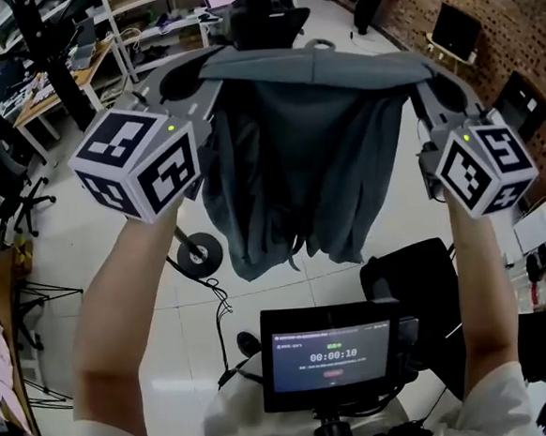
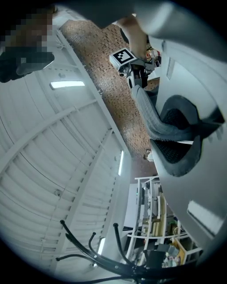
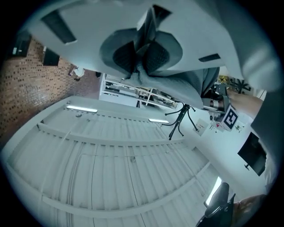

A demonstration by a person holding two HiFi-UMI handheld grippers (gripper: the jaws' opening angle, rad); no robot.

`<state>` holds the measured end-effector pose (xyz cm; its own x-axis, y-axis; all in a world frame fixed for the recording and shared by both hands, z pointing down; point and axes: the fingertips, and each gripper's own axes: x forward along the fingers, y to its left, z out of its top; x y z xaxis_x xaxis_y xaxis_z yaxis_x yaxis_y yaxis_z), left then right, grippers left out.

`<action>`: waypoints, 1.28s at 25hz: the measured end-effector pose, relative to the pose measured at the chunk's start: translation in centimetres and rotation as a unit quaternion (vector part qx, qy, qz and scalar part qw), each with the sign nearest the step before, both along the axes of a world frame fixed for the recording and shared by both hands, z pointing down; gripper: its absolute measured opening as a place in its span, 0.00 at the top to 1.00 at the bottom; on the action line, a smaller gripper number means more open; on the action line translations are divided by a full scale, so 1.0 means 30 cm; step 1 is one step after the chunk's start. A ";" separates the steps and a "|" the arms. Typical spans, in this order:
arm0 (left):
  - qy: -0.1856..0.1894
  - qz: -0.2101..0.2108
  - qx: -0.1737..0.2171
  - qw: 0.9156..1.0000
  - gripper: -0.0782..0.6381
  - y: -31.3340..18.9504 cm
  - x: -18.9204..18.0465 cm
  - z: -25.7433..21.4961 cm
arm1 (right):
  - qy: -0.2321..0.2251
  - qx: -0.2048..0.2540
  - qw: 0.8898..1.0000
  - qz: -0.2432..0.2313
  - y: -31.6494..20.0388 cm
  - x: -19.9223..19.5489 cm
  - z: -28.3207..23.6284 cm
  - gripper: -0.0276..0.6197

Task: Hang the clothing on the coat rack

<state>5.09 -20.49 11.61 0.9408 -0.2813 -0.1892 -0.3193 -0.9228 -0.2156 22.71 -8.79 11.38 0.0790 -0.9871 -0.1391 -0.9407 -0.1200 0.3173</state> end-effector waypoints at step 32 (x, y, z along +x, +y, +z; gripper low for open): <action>-0.024 -0.221 0.072 0.972 0.89 -0.447 -0.796 -0.130 | 0.018 0.035 0.975 -0.218 -0.792 -0.664 -0.132 0.94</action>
<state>-18.80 -33.90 7.71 0.7427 -0.6341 -0.2151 -0.6642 -0.6569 -0.3568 2.80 -32.54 7.41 -0.3515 -0.9140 -0.2025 -0.8958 0.2656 0.3564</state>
